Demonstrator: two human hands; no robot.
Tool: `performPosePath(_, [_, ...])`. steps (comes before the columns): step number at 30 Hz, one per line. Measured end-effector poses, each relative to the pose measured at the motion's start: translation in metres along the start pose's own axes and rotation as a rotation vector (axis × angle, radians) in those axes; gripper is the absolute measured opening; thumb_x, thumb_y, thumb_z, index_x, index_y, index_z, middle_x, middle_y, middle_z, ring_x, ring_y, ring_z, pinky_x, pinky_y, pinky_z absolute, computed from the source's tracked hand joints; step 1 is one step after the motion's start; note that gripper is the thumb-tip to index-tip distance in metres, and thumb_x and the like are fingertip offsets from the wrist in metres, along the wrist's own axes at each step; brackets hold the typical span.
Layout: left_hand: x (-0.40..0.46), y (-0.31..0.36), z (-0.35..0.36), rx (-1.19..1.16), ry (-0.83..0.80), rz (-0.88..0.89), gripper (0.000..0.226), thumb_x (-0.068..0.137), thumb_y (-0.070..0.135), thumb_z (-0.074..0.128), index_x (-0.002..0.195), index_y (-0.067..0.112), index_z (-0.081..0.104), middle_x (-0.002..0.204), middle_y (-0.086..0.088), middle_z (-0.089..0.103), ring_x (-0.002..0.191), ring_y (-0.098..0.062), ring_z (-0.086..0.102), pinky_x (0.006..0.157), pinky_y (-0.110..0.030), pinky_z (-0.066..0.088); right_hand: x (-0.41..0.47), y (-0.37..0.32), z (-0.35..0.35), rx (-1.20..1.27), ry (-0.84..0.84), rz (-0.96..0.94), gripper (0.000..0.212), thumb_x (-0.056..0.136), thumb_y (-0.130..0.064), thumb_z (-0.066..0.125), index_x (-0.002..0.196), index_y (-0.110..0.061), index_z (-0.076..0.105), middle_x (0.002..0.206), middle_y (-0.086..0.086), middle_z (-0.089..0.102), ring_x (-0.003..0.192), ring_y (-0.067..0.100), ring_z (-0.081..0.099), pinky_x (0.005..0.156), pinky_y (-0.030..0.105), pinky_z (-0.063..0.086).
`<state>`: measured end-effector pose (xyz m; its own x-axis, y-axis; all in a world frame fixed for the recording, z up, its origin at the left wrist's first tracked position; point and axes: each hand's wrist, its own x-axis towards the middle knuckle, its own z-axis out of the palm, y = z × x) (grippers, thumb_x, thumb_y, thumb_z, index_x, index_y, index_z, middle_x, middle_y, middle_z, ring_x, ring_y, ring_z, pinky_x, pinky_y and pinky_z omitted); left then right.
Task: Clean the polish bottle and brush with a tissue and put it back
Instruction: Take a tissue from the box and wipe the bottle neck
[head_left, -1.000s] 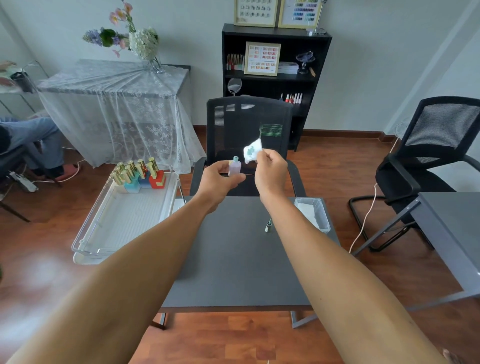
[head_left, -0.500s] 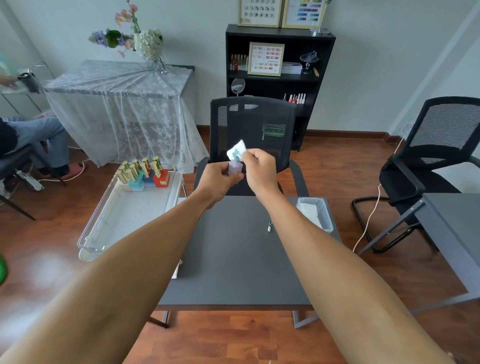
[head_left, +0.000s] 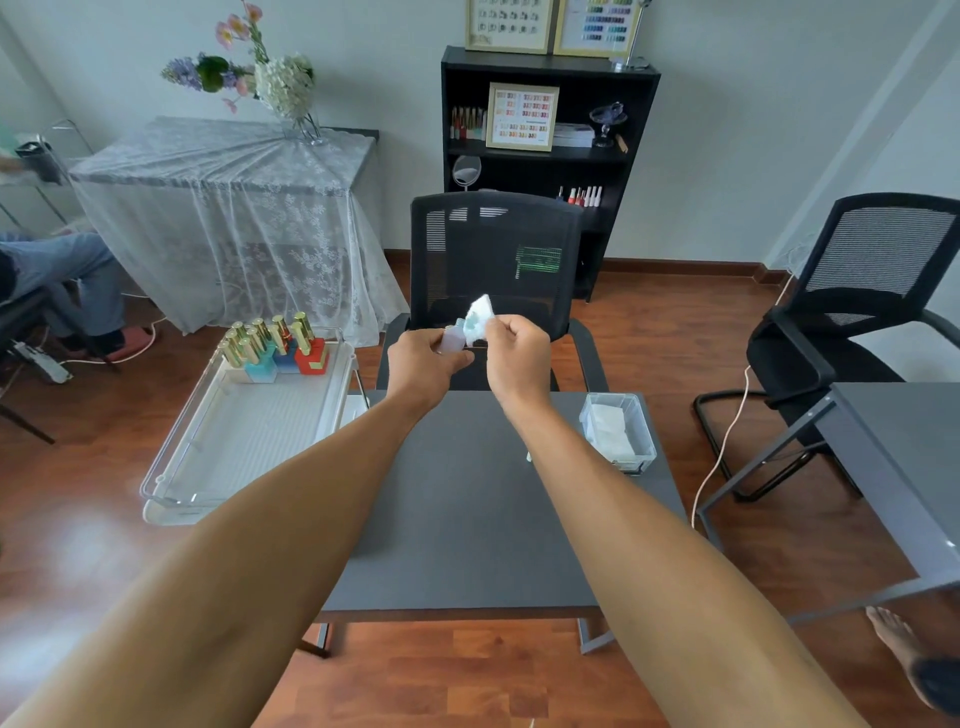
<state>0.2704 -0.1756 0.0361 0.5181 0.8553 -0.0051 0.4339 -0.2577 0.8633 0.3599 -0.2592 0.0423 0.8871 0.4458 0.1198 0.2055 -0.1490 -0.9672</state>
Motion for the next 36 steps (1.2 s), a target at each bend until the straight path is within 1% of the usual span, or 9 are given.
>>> performPosePath(4, [-0.001, 0.006, -0.002, 0.009, 0.024, 0.011, 0.039, 0.085, 0.028, 0.088, 0.118, 0.013, 0.073, 0.102, 0.004, 0.069, 0.081, -0.008, 0.062, 0.062, -0.015, 0.041, 0.008, -0.009, -0.005, -0.014, 0.113, 0.013, 0.025, 0.099, -0.012, 0.051, 0.092, 0.0, 0.072, 0.087, 0.011, 0.072, 0.086, 0.027, 0.064, 0.081, 0.046, 0.055])
performPosePath(7, [-0.001, 0.008, -0.002, -0.004, 0.036, 0.024, 0.042, 0.084, 0.028, 0.089, 0.118, 0.012, 0.071, 0.108, 0.0, 0.071, 0.092, -0.015, 0.064, 0.07, -0.021, 0.045, 0.008, -0.014, -0.003, -0.037, 0.132, -0.002, 0.025, 0.101, -0.012, 0.05, 0.098, -0.001, 0.072, 0.095, 0.013, 0.075, 0.093, 0.031, 0.067, 0.085, 0.048, 0.056])
performPosePath(13, [0.001, 0.01, -0.005, -0.029, -0.017, 0.034, 0.042, 0.083, 0.029, 0.089, 0.115, 0.011, 0.069, 0.107, -0.004, 0.072, 0.097, -0.021, 0.067, 0.08, -0.031, 0.053, 0.0, -0.012, 0.01, -0.002, 0.04, 0.024, 0.024, 0.1, -0.012, 0.053, 0.094, -0.001, 0.073, 0.087, 0.006, 0.071, 0.084, 0.02, 0.063, 0.079, 0.041, 0.054])
performPosePath(18, [0.002, 0.005, -0.011, -0.148, -0.196, 0.066, 0.043, 0.097, 0.051, 0.07, 0.116, 0.013, 0.069, 0.099, 0.001, 0.079, 0.092, -0.014, 0.077, 0.094, -0.042, 0.062, 0.009, -0.01, 0.004, 0.006, 0.034, 0.042, 0.024, 0.099, -0.012, 0.054, 0.09, -0.001, 0.074, 0.083, 0.004, 0.07, 0.079, 0.017, 0.062, 0.069, 0.034, 0.05])
performPosePath(21, [0.003, 0.007, -0.011, -0.174, -0.199, 0.063, 0.043, 0.097, 0.048, 0.072, 0.114, 0.008, 0.067, 0.095, -0.004, 0.08, 0.091, -0.019, 0.078, 0.091, -0.045, 0.063, 0.008, -0.01, 0.005, 0.007, 0.025, 0.049, 0.024, 0.098, -0.012, 0.054, 0.088, -0.001, 0.073, 0.08, 0.003, 0.068, 0.072, 0.012, 0.057, 0.065, 0.031, 0.046])
performPosePath(23, [0.003, 0.007, -0.008, -0.159, -0.154, 0.054, 0.037, 0.096, 0.042, 0.076, 0.109, 0.01, 0.063, 0.091, -0.004, 0.079, 0.087, -0.02, 0.078, 0.085, -0.042, 0.065, 0.005, -0.011, 0.008, 0.0, 0.031, 0.063, 0.024, 0.099, -0.012, 0.054, 0.093, -0.001, 0.074, 0.088, 0.007, 0.072, 0.081, 0.02, 0.063, 0.075, 0.039, 0.054])
performPosePath(25, [0.004, 0.007, -0.005, -0.104, -0.101, 0.062, 0.032, 0.096, 0.04, 0.076, 0.101, 0.014, 0.06, 0.083, 0.001, 0.076, 0.076, -0.012, 0.074, 0.07, -0.031, 0.061, 0.001, -0.012, 0.01, -0.036, 0.046, 0.073, 0.024, 0.101, -0.014, 0.053, 0.098, -0.001, 0.073, 0.097, 0.012, 0.075, 0.093, 0.03, 0.067, 0.09, 0.05, 0.055])
performPosePath(28, [0.003, 0.004, -0.003, -0.049, -0.025, 0.08, 0.028, 0.097, 0.039, 0.072, 0.091, 0.019, 0.054, 0.074, 0.009, 0.07, 0.06, 0.004, 0.065, 0.054, -0.015, 0.045, -0.007, -0.012, 0.013, -0.113, 0.05, 0.048, 0.025, 0.103, -0.016, 0.05, 0.1, -0.004, 0.071, 0.1, 0.011, 0.076, 0.099, 0.034, 0.067, 0.099, 0.056, 0.049])
performPosePath(36, [-0.001, 0.003, -0.006, -0.036, -0.06, 0.132, 0.026, 0.104, 0.042, 0.063, 0.107, 0.017, 0.058, 0.092, 0.001, 0.074, 0.087, -0.015, 0.072, 0.073, -0.033, 0.057, -0.003, -0.005, 0.003, -0.162, 0.025, 0.021, 0.026, 0.106, -0.017, 0.048, 0.106, -0.005, 0.071, 0.101, 0.009, 0.075, 0.102, 0.032, 0.066, 0.105, 0.056, 0.045])
